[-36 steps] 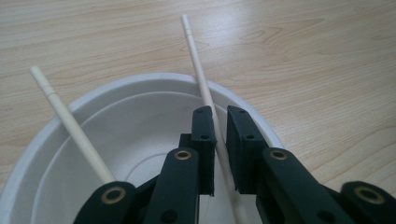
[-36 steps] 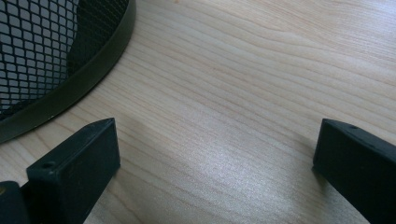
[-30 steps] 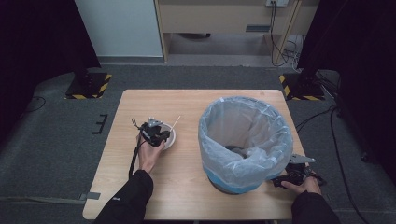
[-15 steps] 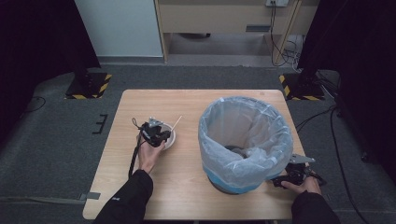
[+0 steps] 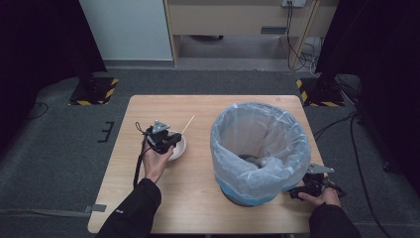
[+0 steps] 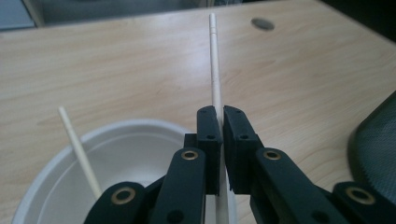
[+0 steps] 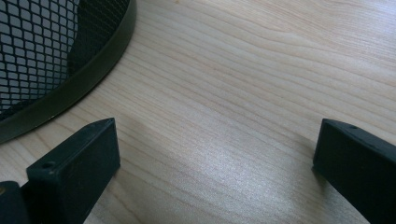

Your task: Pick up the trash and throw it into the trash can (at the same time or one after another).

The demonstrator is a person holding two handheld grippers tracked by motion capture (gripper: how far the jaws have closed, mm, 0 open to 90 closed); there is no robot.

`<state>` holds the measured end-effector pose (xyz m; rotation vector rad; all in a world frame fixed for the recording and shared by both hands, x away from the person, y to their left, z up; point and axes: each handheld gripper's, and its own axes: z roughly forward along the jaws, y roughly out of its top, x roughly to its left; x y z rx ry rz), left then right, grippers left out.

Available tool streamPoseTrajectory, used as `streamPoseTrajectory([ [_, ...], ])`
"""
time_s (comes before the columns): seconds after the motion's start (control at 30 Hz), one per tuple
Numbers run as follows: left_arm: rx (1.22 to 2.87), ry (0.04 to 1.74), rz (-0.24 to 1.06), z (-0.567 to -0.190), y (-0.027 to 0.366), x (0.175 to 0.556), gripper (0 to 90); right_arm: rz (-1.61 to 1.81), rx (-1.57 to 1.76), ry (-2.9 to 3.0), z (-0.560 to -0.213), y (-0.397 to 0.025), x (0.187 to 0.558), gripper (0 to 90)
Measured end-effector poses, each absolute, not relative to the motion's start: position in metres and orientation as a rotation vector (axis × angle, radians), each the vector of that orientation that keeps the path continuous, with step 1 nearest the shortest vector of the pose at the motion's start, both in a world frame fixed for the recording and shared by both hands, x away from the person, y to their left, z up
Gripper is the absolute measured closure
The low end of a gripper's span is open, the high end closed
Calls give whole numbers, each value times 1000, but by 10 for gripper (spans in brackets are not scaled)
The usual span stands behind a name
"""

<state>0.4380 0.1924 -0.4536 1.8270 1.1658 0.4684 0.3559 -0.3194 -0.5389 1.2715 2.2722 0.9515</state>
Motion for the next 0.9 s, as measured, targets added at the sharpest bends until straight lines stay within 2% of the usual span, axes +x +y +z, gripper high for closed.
streamPoseTrajectory([
  [0.9, 1568, 927, 576, -360, 201, 399, 854, 952, 1272, 2272, -539, -319, 356, 8],
])
